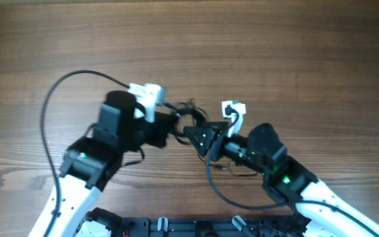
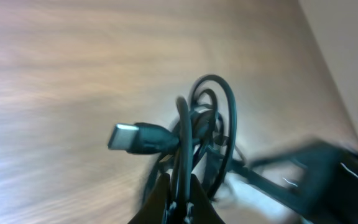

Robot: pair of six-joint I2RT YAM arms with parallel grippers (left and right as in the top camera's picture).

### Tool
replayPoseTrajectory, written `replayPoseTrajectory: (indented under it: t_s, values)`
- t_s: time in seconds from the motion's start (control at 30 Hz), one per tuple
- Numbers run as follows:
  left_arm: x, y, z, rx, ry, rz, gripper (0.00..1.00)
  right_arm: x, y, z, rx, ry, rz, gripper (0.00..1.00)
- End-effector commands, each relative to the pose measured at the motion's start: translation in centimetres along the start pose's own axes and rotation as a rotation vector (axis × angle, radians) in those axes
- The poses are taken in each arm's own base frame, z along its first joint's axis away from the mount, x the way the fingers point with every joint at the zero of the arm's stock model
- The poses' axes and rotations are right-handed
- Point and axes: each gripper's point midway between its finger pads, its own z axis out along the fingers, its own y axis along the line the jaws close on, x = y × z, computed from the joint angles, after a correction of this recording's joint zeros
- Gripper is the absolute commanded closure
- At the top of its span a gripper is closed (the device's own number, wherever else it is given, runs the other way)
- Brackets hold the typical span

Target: Untangle cables

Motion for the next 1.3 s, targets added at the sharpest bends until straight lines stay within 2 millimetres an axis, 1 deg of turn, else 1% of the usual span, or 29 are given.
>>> replayPoseTrajectory:
  t_s: [0.0,0.07,0.1,0.17,0.27,0.33,0.4,0.47,0.57,0.67,0.7,0.77,0.8,0.87,0.9,0.93,0.97,1.0,1.03,1.1,1.17,1.23,1.27]
  values:
    - [-2.6,2.5,-2.1,-0.082,-0.113,-0.062,0.96,-0.2,1.0,-1.4,-0.037,-0.007,-0.205,0.13]
    - [-2.5,2.6,-2.2,-0.078,-0.109,-0.069,0.96,-0.3,1.4,-1.9,-0.043,-0.017,-0.287,0.08]
    - [-2.5,2.6,-2.2,-0.079,-0.110,-0.069,0.96,-0.3,1.3,-2.0,-0.035,-0.019,-0.344,0.07]
    - [-2.8,2.5,-2.2,-0.075,-0.119,-0.066,0.96,0.1,0.5,-2.0,-0.002,-0.003,-0.392,0.07]
    - [-3.1,1.4,-2.4,-0.021,-0.128,-0.052,0.96,1.6,-1.5,-1.5,0.058,0.074,-0.379,0.09]
    - [-3.4,0.5,-2.6,0.024,-0.141,-0.042,0.96,2.8,-2.9,-1.0,0.096,0.131,-0.357,0.08]
    - [-3.8,0.1,-3.0,0.041,-0.163,-0.066,0.96,3.8,-4.2,-0.4,0.125,0.174,-0.341,0.09]
    - [-4.1,-0.1,-3.4,0.051,-0.179,-0.092,0.96,4.2,-4.9,0.3,0.136,0.191,-0.332,0.09]
    - [-4.1,-0.4,-3.8,0.059,-0.188,-0.102,0.96,4.3,-5.5,1.7,0.129,0.191,-0.333,0.09]
    - [-3.9,-0.5,-4.1,0.061,-0.188,-0.125,0.96,4.0,-5.3,2.8,0.100,0.168,-0.343,0.13]
    - [-3.8,-0.5,-4.1,0.061,-0.184,-0.138,0.96,3.7,-5.2,3.2,0.090,0.153,-0.349,0.15]
    - [-3.5,-0.4,-4.0,0.059,-0.173,-0.169,0.96,3.0,-4.9,3.7,0.078,0.115,-0.362,0.24]
    - [-3.3,-0.3,-3.9,0.057,-0.164,-0.180,0.96,2.4,-4.6,4.0,0.066,0.087,-0.371,0.35]
    - [-3.3,-0.3,-3.9,0.056,-0.162,-0.191,0.96,2.2,-4.4,4.1,0.056,0.074,-0.376,0.50]
    - [-3.3,-0.3,-4.0,0.057,-0.163,-0.206,0.96,2.2,-4.4,4.1,0.056,0.074,-0.375,0.52]
    - [-3.4,-0.2,-4.0,0.059,-0.166,-0.233,0.96,2.2,-4.4,4.1,0.056,0.074,-0.376,0.59]
    - [-3.5,-0.1,-4.0,0.060,-0.170,-0.254,0.96,2.2,-4.4,4.1,0.057,0.075,-0.376,0.62]
    - [-3.6,-0.1,-4.1,0.059,-0.172,-0.269,0.96,2.3,-4.4,4.0,0.059,0.079,-0.374,0.63]
    - [-3.7,0.1,-4.1,0.059,-0.177,-0.293,0.96,2.3,-4.5,4.0,0.061,0.082,-0.373,0.62]
    - [-3.8,0.3,-4.2,0.057,-0.181,-0.326,0.96,2.4,-4.6,4.0,0.062,0.084,-0.373,0.51]
    - [-3.8,0.4,-4.2,0.056,-0.183,-0.349,0.96,2.3,-4.5,4.0,0.062,0.083,-0.375,0.43]
    - [-3.9,0.3,-4.2,0.062,-0.183,-0.359,0.96,2.3,-4.5,4.0,0.061,0.080,-0.378,0.36]
    - [-3.9,0.3,-4.2,0.066,-0.183,-0.380,0.96,2.2,-4.6,4.0,0.069,0.076,-0.384,0.34]
